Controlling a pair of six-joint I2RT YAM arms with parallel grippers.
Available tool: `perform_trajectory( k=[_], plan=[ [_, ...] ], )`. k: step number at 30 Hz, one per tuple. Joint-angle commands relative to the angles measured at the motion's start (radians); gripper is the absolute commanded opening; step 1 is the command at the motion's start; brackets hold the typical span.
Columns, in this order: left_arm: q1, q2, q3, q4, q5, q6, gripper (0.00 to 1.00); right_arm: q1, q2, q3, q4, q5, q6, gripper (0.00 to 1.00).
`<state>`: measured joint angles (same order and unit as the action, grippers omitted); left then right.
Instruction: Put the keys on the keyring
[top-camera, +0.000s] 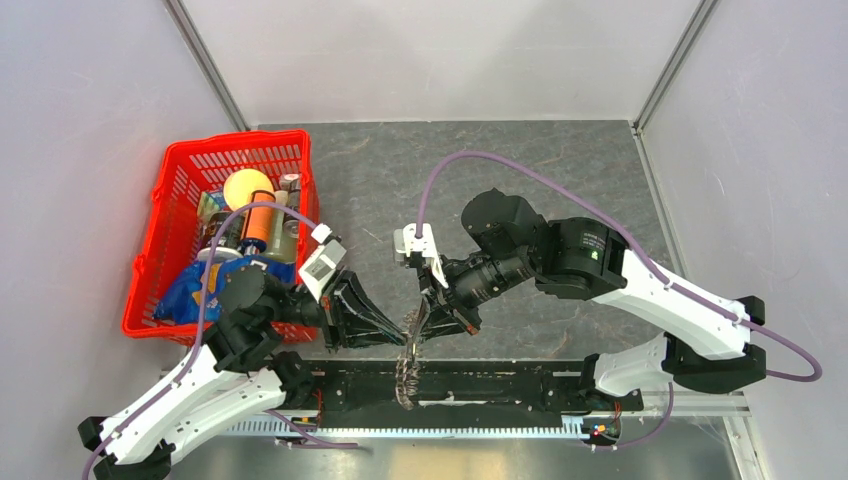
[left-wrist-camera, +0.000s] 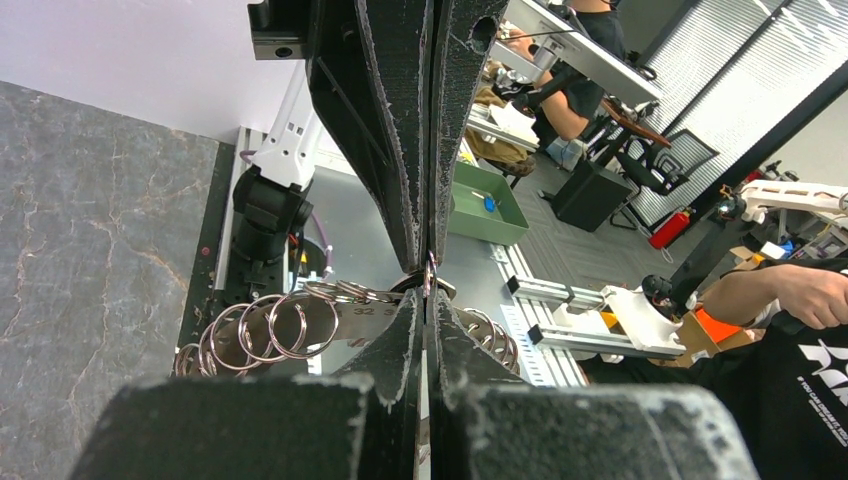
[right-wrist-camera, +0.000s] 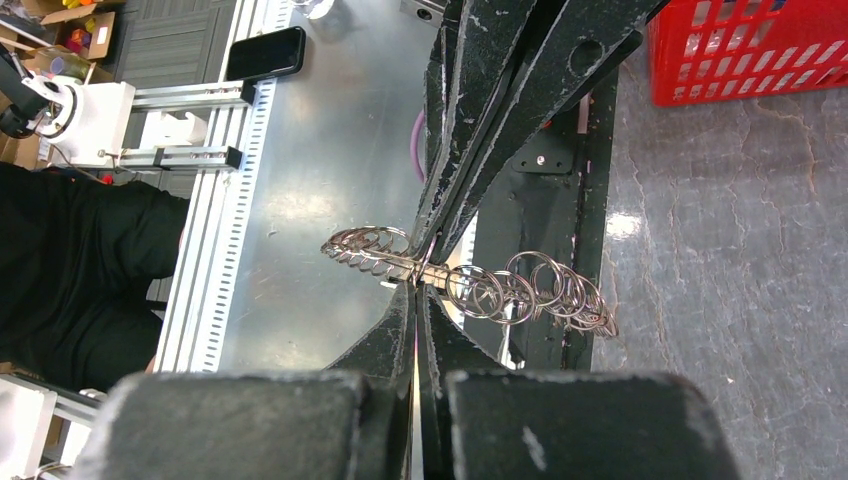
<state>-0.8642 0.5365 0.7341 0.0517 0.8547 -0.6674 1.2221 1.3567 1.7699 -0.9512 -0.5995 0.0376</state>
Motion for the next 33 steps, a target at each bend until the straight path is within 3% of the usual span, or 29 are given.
perform_trajectory(
  k=[1,33],
  plan=[
    [0.001,0.004,0.030,-0.007,-0.009,0.029,0.02,0.006,0.010,0.057,0.101,0.027,-0.001,0.00],
    [0.001,0.002,0.027,-0.018,0.001,0.038,0.02,0.007,0.044,0.129,0.099,0.076,-0.019,0.00]
  ],
)
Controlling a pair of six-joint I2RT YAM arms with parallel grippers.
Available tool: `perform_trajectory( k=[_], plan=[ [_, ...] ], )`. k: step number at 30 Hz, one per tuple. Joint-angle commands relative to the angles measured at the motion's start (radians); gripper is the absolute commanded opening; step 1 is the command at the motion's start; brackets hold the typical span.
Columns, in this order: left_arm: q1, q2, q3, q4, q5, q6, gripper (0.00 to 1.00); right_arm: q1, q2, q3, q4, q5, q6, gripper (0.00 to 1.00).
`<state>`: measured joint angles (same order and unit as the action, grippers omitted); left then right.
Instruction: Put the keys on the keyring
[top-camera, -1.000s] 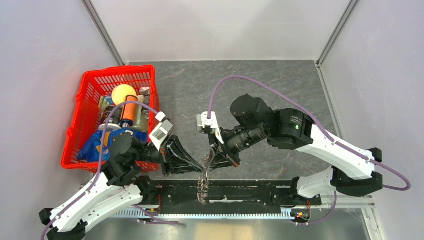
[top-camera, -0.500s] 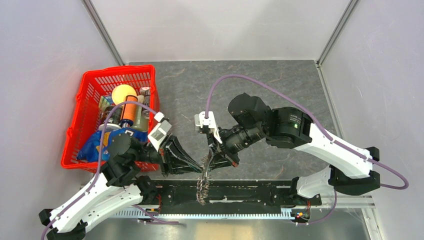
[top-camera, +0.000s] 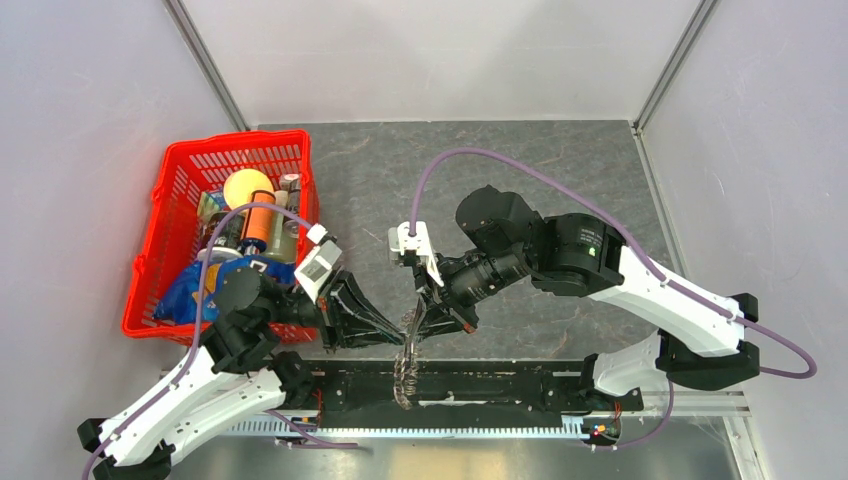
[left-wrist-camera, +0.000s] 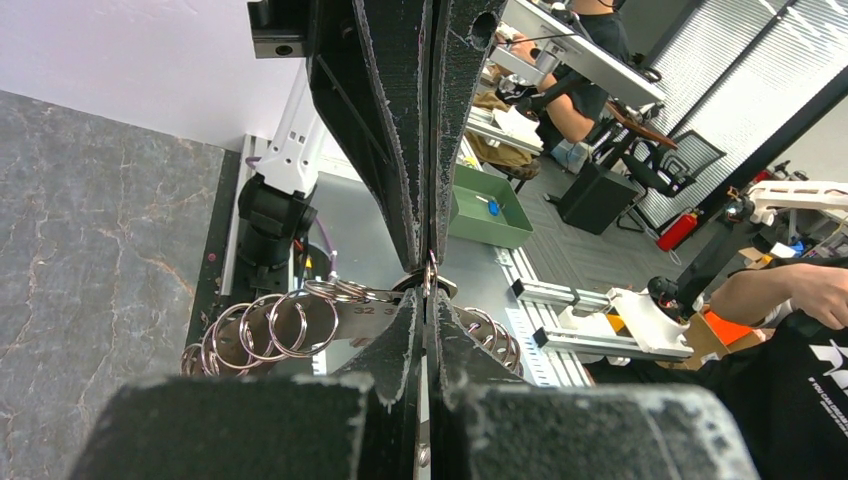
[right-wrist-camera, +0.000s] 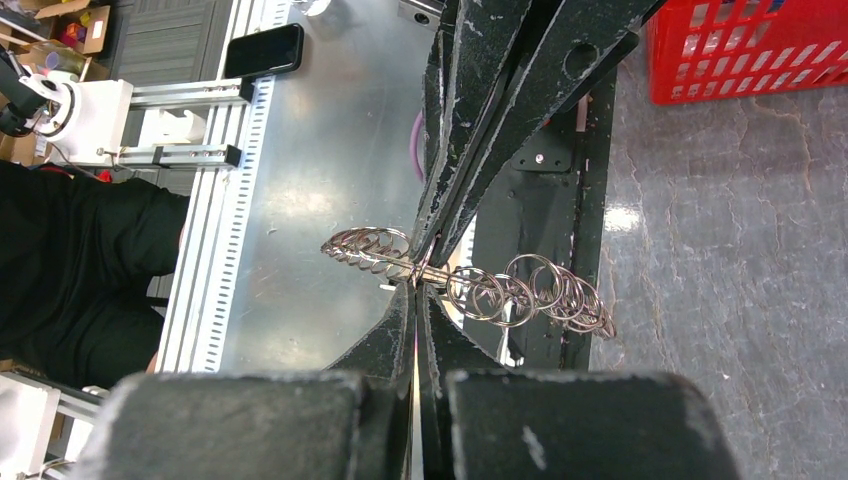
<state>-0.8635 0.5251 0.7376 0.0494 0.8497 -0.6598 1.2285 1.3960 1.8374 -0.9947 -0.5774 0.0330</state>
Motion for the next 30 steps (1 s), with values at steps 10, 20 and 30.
perform_trajectory(
  k=[10,20,30],
  plan=[
    [0.000,0.015,0.023,-0.018,0.008,0.033,0.02,0.000,0.034,0.113,0.122,0.081,-0.005,0.00],
    [0.000,0.007,0.021,-0.029,0.006,0.040,0.02,0.000,0.044,0.129,0.116,0.080,-0.005,0.00],
    [0.000,0.002,0.016,-0.036,0.003,0.042,0.02,0.000,0.067,0.165,0.110,0.093,-0.004,0.00]
  ],
)
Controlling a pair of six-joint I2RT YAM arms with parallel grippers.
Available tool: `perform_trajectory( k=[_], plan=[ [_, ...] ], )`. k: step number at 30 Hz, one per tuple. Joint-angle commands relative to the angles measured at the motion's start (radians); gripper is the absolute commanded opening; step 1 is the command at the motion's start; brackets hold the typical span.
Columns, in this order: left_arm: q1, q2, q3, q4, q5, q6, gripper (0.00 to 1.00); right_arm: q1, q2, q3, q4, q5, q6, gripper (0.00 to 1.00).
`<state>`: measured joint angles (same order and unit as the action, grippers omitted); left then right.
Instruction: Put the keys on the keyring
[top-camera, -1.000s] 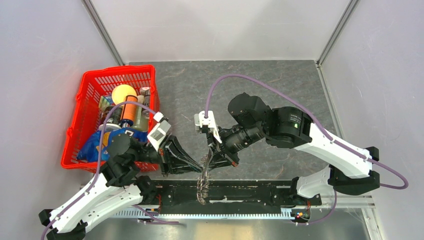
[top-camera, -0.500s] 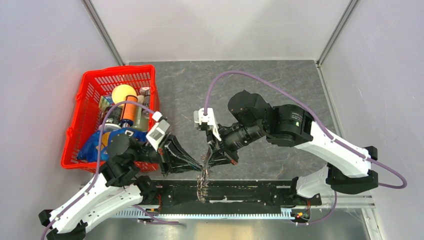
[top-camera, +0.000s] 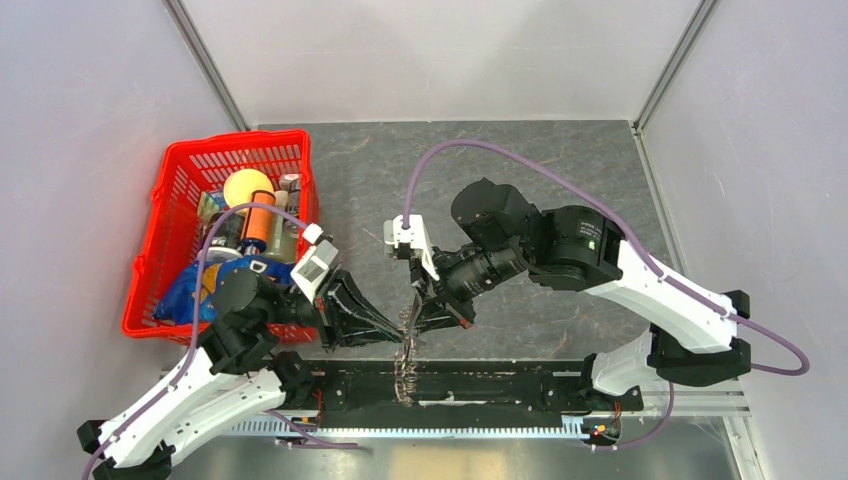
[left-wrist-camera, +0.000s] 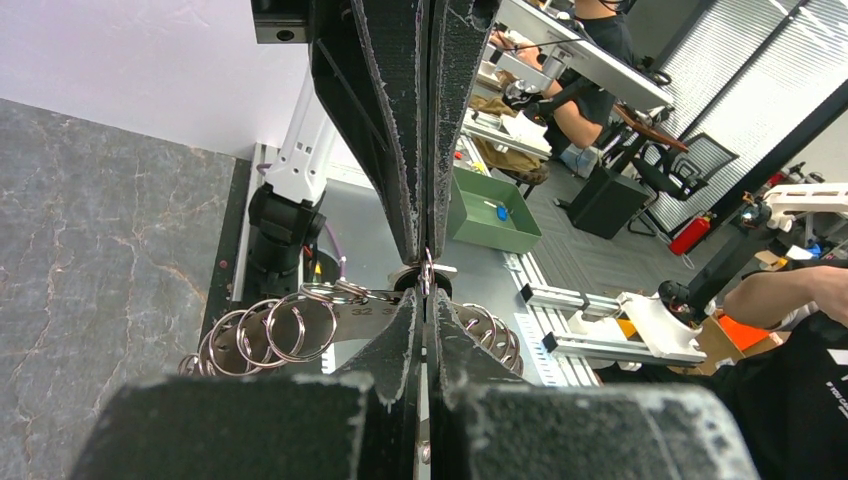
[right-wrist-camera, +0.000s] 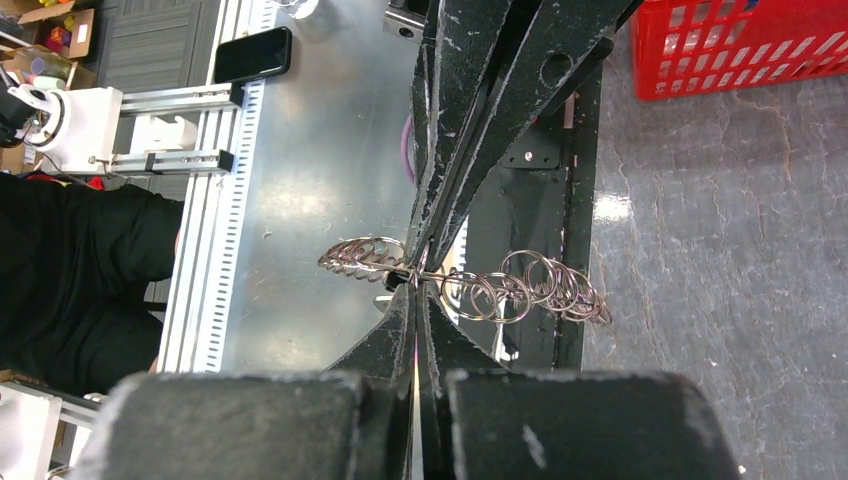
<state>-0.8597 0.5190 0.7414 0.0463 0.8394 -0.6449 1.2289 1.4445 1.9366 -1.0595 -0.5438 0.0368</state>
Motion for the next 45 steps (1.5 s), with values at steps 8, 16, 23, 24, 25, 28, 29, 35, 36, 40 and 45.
perform_trajectory(
  k=[8,16,23,24,25,28,29,35,36,40,45],
  plan=[
    [-0.004,0.009,0.012,-0.038,0.015,0.034,0.02,0.000,0.046,0.107,0.156,0.067,-0.003,0.00],
    [-0.004,0.003,0.013,-0.064,0.010,0.046,0.02,0.000,0.074,0.148,0.117,0.065,-0.003,0.00],
    [-0.004,-0.003,0.011,-0.067,0.007,0.050,0.02,-0.001,0.054,0.113,0.110,0.070,0.000,0.00],
    [-0.004,-0.004,0.012,-0.067,0.009,0.050,0.02,-0.001,0.047,0.107,0.111,0.075,0.001,0.00],
    [-0.004,-0.005,0.012,-0.067,0.009,0.049,0.02,-0.001,0.040,0.097,0.110,0.080,0.002,0.00],
    [-0.004,-0.007,0.012,-0.067,0.012,0.048,0.02,0.000,0.003,0.050,0.126,0.098,0.011,0.00],
    [-0.004,-0.006,0.013,-0.067,0.013,0.048,0.02,-0.001,-0.011,0.035,0.131,0.104,0.014,0.00],
    [-0.004,-0.011,0.016,-0.066,0.024,0.047,0.02,-0.001,-0.120,-0.091,0.160,0.130,0.035,0.00],
    [-0.004,-0.011,0.018,-0.066,0.027,0.046,0.02,0.000,-0.136,-0.112,0.165,0.130,0.038,0.00],
    [-0.004,-0.007,0.021,-0.067,0.031,0.048,0.02,0.000,-0.191,-0.164,0.183,0.115,0.049,0.00],
    [-0.004,0.006,0.029,-0.066,0.032,0.051,0.02,0.000,-0.209,-0.187,0.178,0.108,0.052,0.00]
  ],
)
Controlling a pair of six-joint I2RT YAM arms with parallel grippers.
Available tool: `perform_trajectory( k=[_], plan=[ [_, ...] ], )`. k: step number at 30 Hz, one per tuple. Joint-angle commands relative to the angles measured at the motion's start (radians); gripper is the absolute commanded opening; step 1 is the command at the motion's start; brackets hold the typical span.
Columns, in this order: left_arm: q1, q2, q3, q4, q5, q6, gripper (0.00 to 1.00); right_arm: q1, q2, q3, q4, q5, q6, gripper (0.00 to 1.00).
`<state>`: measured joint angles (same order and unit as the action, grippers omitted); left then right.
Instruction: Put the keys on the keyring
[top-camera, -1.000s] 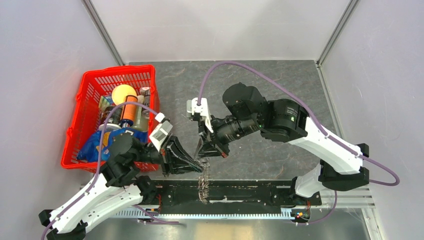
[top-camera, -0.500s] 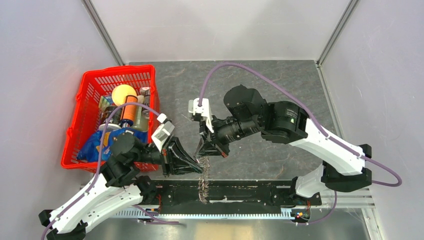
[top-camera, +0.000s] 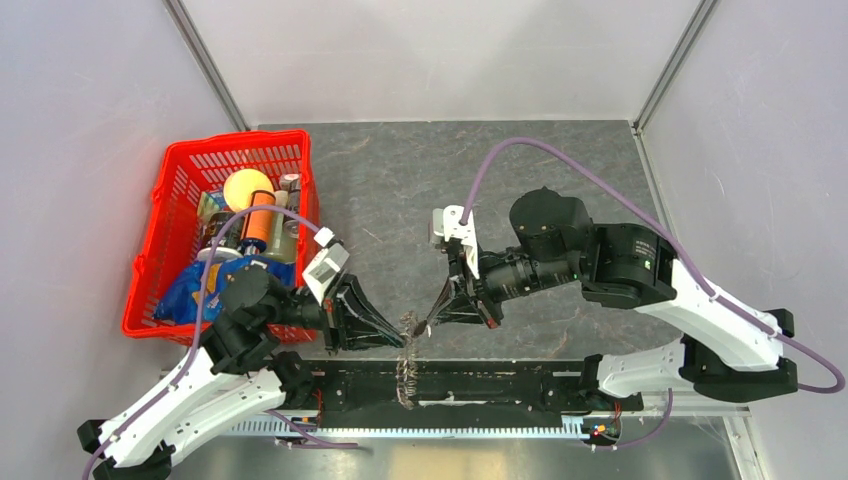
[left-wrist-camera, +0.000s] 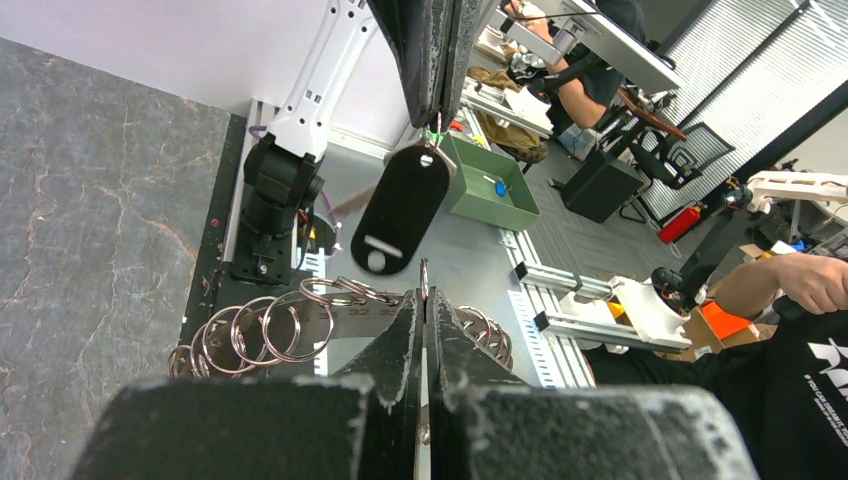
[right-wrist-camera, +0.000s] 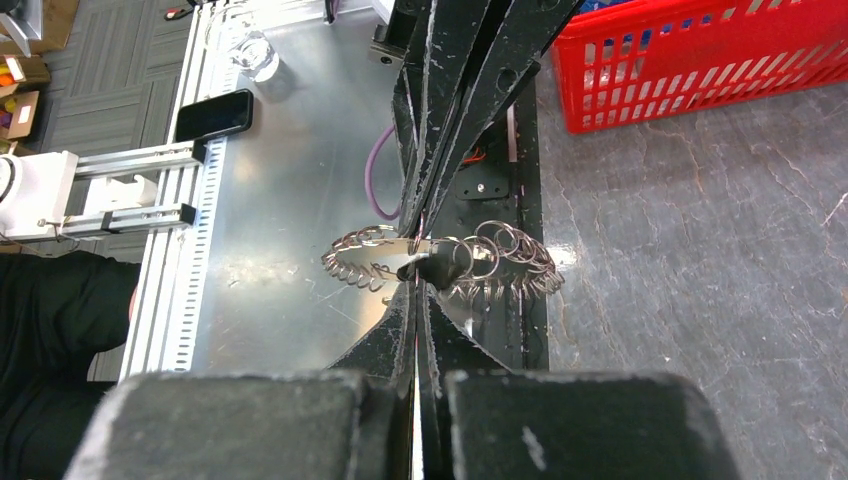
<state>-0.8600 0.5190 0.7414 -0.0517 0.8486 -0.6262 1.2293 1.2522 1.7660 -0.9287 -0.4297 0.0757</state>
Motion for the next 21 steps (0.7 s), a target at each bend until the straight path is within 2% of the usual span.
perform_trajectory(
  k=[1,21],
  plan=[
    [-0.004,0.007,0.031,0.031,0.024,0.032,0.02,-0.001,-0.019,-0.020,0.047,-0.008,0.012,0.00],
    [-0.004,0.038,0.055,0.031,0.032,0.037,0.02,-0.001,0.021,-0.029,0.005,-0.060,-0.001,0.00]
  ],
)
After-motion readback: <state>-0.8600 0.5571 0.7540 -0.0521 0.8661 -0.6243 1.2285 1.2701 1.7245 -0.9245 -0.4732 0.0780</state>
